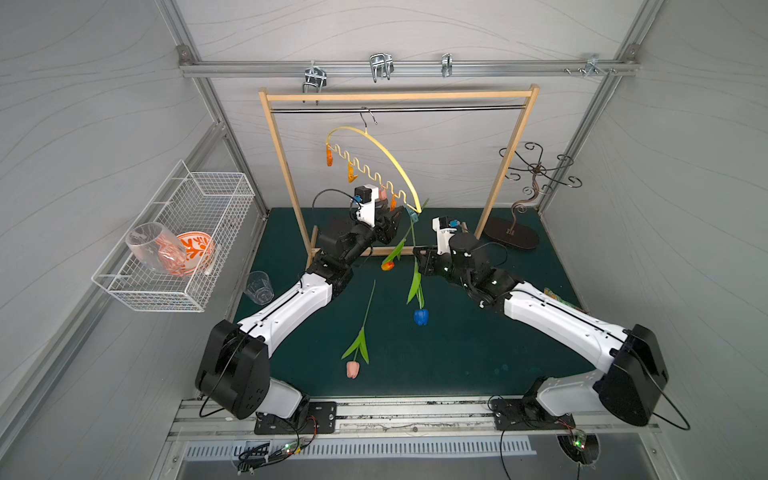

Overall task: Dry the flowers on a clothes hanger
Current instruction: Open the clamp at the hanger.

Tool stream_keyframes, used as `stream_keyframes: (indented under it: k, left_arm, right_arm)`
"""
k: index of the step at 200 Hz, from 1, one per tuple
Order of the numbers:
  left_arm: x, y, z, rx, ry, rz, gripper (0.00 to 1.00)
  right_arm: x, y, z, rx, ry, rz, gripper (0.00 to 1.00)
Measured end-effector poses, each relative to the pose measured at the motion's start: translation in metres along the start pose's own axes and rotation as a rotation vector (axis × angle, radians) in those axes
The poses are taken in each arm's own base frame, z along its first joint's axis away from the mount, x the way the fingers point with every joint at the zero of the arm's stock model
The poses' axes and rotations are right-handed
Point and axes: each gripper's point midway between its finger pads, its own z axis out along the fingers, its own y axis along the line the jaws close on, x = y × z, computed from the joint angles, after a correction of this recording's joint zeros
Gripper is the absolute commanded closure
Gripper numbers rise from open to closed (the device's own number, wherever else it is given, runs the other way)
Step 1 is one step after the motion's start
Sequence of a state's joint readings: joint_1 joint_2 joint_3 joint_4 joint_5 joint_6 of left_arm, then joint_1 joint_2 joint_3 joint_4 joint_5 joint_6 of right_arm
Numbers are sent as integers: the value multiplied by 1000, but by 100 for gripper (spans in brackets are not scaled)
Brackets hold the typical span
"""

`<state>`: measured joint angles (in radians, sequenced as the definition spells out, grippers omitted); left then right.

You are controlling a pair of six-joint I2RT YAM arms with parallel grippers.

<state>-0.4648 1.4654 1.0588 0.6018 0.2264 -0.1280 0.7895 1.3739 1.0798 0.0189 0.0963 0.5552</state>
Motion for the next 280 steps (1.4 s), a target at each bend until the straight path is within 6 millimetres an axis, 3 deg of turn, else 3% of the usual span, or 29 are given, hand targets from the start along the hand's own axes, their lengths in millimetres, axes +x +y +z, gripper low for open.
stream_keyframes:
  k: [32,105,181,232,280]
  left_arm:
    - [12,2,6,10,-2,32,47]
    - [13,2,13,21,-34,108,49]
    - [28,5,20,21,-12,174,50]
    - [28,-12,26,30,-42,255,46]
    - [25,-4,27,-24,-55,278,43]
  right_arm:
    - [0,0,0,1,1,-9,100]
    - [-5,-3,0,5,-6,-26,100]
    - [-7,-11,2,10,-2,-16,100]
    - [-7,-14,3,14,0,-13,100]
    - [-8,-15,3,16,-2,-11,100]
